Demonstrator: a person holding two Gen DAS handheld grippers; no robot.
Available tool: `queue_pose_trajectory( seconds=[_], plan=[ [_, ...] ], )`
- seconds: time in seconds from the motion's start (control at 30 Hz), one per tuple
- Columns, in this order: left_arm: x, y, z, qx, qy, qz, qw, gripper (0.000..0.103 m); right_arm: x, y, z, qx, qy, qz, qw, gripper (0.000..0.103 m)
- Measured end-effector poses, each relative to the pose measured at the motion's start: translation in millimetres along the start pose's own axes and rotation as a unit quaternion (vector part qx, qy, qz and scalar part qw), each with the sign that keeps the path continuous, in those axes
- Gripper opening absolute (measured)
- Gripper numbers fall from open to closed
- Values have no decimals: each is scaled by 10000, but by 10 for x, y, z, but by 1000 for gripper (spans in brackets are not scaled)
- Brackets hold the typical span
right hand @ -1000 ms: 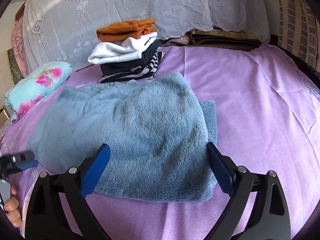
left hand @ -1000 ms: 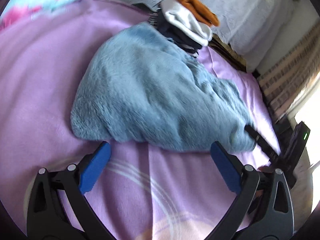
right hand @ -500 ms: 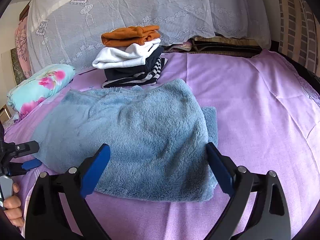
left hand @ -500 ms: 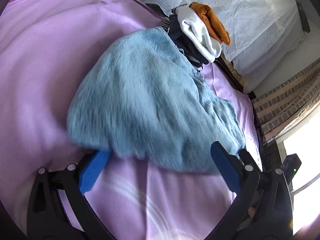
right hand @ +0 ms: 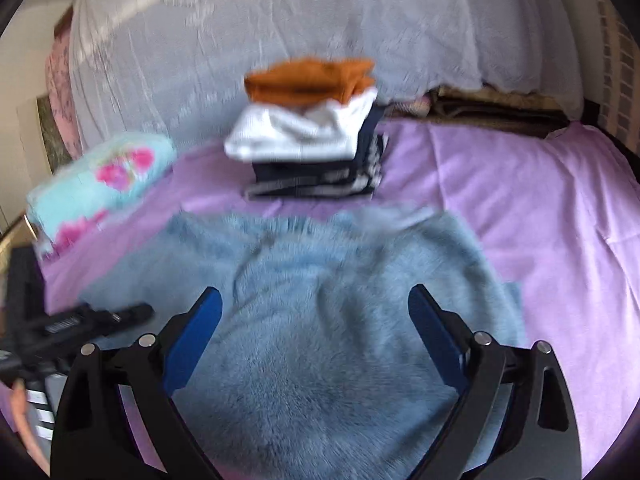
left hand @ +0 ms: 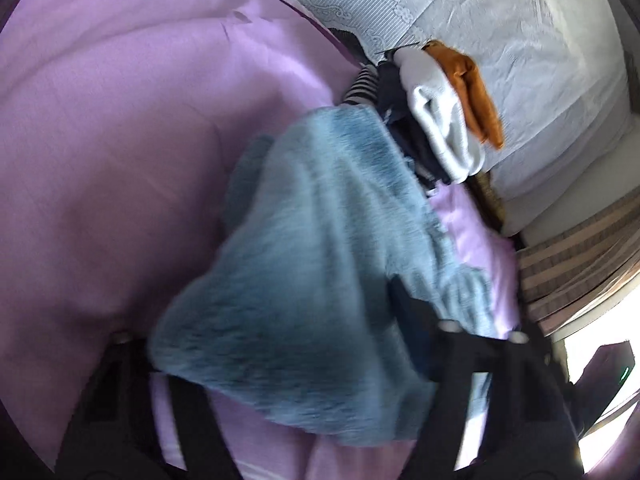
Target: Fold small clothes
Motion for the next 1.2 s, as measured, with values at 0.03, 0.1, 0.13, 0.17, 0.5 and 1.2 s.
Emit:
queue_pose_trajectory(
  seconds=[0.03,0.1,0.13,0.17,0.5,1.2],
  plan=[
    [-3,14,1,12,-6,-6,10000,56,204,33,-147,-452,319,-290,9980,99],
    [-8,10,10,49,-27,-23,10000,49,174,54,-137,-512,280,-338,9977,99],
    [-7,-7,7,104,-24,-27,9999,42,163,63,-135,-552,288,-337,9975,99],
    [-6,-34,5,182,-23,-9,9998,37,142,60,-146,-580,233,-281,9976,99],
    [-344,-558,-12,1775,-627,854,9784,28,-617,-555,6,-274,-743,163,9967,98],
    [180,-2973,-699,4657,-615,580,8809,26,-1101,-2143,260,2622,-808,976,9567,98]
  ],
)
Point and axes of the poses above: each gripper's, at about its wrist camera, not at the fingertips, and x roughly the way its jaws point, y to its left, z to its top, the point moved 5 cm from there along x, roughly the way its jaws point, and after that the axes turned 13 degrees about x, right-handed, at the moved point
